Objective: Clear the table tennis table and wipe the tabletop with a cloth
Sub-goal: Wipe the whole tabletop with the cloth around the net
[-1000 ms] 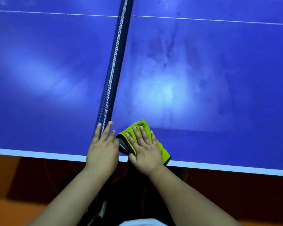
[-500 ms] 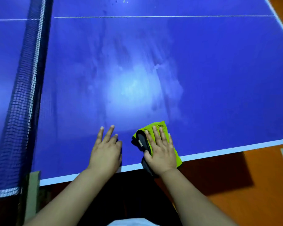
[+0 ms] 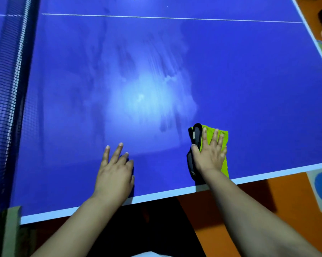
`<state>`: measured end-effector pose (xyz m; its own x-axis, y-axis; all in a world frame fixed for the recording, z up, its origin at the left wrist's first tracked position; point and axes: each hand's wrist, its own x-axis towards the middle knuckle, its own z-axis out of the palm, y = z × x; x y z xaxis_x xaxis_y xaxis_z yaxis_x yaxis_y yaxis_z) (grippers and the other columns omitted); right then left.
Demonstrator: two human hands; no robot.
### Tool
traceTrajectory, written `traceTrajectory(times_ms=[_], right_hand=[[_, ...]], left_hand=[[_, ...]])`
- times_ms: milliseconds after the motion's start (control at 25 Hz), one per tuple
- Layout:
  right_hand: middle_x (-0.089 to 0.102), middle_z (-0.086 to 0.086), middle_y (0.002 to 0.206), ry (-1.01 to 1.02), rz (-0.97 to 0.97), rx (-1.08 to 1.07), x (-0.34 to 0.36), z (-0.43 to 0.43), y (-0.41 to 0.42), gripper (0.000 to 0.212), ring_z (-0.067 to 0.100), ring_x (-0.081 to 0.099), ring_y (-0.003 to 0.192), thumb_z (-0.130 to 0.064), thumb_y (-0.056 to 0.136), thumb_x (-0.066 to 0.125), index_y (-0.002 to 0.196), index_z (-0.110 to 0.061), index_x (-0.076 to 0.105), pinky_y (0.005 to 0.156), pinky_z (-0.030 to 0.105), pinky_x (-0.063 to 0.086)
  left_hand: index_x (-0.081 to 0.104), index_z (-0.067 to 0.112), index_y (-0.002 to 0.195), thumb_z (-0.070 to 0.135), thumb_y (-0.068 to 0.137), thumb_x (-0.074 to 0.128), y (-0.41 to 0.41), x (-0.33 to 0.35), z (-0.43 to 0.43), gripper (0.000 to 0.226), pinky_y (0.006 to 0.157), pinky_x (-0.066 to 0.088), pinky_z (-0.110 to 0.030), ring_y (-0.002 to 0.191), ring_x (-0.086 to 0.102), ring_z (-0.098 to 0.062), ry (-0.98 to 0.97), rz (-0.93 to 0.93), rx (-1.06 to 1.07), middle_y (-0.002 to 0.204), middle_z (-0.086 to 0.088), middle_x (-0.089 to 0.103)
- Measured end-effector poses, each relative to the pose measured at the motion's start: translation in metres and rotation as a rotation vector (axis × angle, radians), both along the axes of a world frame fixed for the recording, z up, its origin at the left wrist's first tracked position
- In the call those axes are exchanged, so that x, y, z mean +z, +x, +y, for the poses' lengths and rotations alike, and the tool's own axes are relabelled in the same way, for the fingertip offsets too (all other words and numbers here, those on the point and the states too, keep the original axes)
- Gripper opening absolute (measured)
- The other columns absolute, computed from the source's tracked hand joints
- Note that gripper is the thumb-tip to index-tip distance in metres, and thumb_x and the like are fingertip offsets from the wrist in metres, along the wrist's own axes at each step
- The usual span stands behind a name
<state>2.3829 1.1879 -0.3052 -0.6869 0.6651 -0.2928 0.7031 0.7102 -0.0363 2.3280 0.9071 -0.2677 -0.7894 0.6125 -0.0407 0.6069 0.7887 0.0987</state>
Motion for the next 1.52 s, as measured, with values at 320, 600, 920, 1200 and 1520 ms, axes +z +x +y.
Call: traceTrajectory(times_ms=[320, 600, 920, 1200, 1520], right_hand=[[0.021, 0.013, 0.158, 0.025, 0.133, 0.404, -0.015, -0.208, -0.061, 0.074, 0.033, 0.014, 0.146, -0.055, 0.081, 0.034, 0.149, -0.028, 0.032, 0.112, 0.055, 0.01], [0.023, 0.015, 0.157, -0.024, 0.102, 0.779, -0.02, -0.362, -0.087, 0.074, 0.036, 0.015, 0.146, -0.053, 0.081, 0.032, 0.149, -0.025, 0.03, 0.111, 0.059, 0.014], [0.02, 0.005, 0.159, -0.118, 0.142, 1.183, -0.024, -0.43, -0.117, 0.07, 0.028, 0.011, 0.148, -0.048, 0.079, 0.029, 0.149, -0.035, 0.027, 0.118, 0.055, 0.004], [0.032, 0.002, 0.155, -0.135, 0.213, 1.016, -0.026, -0.362, -0.132, 0.071, 0.025, 0.025, 0.145, -0.044, 0.075, 0.035, 0.145, -0.033, 0.04, 0.113, 0.05, 0.013], [0.027, 0.002, 0.157, -0.014, 0.234, 0.698, -0.026, -0.182, -0.119, 0.074, 0.023, 0.019, 0.146, -0.04, 0.076, 0.036, 0.149, -0.033, 0.025, 0.115, 0.047, 0.008]], left_hand=[[0.071, 0.002, 0.088, 0.014, 0.057, 0.081, -0.066, 0.014, -0.148, 0.034, 0.114, -0.006, -0.045, 0.131, 0.039, -0.038, -0.108, 0.053, 0.357, 0.11, -0.019, 0.066], [0.07, 0.001, 0.085, -0.003, 0.06, 0.074, -0.087, 0.009, -0.264, 0.026, 0.113, -0.009, -0.051, 0.134, 0.032, -0.04, -0.189, 0.043, 0.49, 0.113, -0.021, 0.064], [0.07, 0.004, 0.092, 0.006, 0.063, 0.075, -0.087, 0.01, -0.282, 0.029, 0.113, -0.003, -0.051, 0.135, 0.032, -0.035, -0.143, 0.074, 0.536, 0.12, -0.017, 0.062], [0.07, 0.002, 0.09, 0.002, 0.063, 0.077, -0.085, 0.007, -0.248, 0.029, 0.114, -0.002, -0.049, 0.133, 0.037, -0.038, -0.151, 0.069, 0.519, 0.113, -0.019, 0.065], [0.072, 0.006, 0.083, 0.006, 0.065, 0.078, -0.094, 0.0, -0.12, 0.019, 0.114, -0.005, -0.044, 0.13, 0.042, -0.037, -0.087, 0.05, 0.377, 0.106, -0.015, 0.068]])
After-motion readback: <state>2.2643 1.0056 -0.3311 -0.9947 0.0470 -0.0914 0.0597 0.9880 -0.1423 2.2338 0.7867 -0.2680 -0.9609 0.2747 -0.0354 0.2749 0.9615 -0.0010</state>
